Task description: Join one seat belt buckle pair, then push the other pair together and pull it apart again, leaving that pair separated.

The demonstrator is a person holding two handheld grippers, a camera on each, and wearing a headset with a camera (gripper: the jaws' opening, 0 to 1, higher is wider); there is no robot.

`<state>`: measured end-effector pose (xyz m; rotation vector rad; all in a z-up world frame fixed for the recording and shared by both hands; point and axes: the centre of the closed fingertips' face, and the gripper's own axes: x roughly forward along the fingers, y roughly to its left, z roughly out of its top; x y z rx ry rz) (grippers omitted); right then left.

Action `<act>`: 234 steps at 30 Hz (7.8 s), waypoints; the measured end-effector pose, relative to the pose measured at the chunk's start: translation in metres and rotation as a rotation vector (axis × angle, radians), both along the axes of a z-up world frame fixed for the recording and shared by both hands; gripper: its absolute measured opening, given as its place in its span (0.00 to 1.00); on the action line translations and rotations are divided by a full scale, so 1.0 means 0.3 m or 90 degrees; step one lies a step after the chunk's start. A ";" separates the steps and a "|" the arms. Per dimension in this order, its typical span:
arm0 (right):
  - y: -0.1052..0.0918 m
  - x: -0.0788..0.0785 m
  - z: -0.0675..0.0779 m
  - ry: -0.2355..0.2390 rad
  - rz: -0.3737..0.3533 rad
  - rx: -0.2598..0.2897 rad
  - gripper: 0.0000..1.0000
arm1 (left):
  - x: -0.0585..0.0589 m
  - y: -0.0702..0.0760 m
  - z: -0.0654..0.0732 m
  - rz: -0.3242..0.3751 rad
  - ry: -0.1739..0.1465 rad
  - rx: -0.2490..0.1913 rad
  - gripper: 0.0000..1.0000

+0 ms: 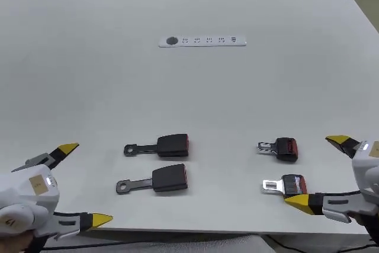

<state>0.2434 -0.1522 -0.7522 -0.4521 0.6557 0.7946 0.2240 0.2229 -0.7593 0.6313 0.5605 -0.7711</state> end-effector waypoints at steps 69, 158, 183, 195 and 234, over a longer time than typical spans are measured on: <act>-0.013 -0.052 -0.227 0.104 0.255 -0.139 0.38 | 0.081 -0.358 -0.229 -0.186 0.201 0.044 0.52; 0.469 -0.016 -0.303 0.135 0.319 -0.114 0.33 | 0.070 -0.397 -0.286 -0.314 0.252 0.154 0.33; 0.551 -0.002 -0.309 0.122 0.365 -0.114 0.33 | 0.069 -0.407 -0.290 -0.331 0.251 0.151 0.32; 0.570 0.003 -0.306 0.125 0.375 -0.123 0.31 | 0.071 -0.414 -0.289 -0.339 0.261 0.169 0.32; 0.597 0.005 -0.307 0.121 0.378 -0.104 0.31 | 0.072 -0.419 -0.282 -0.328 0.268 0.163 0.32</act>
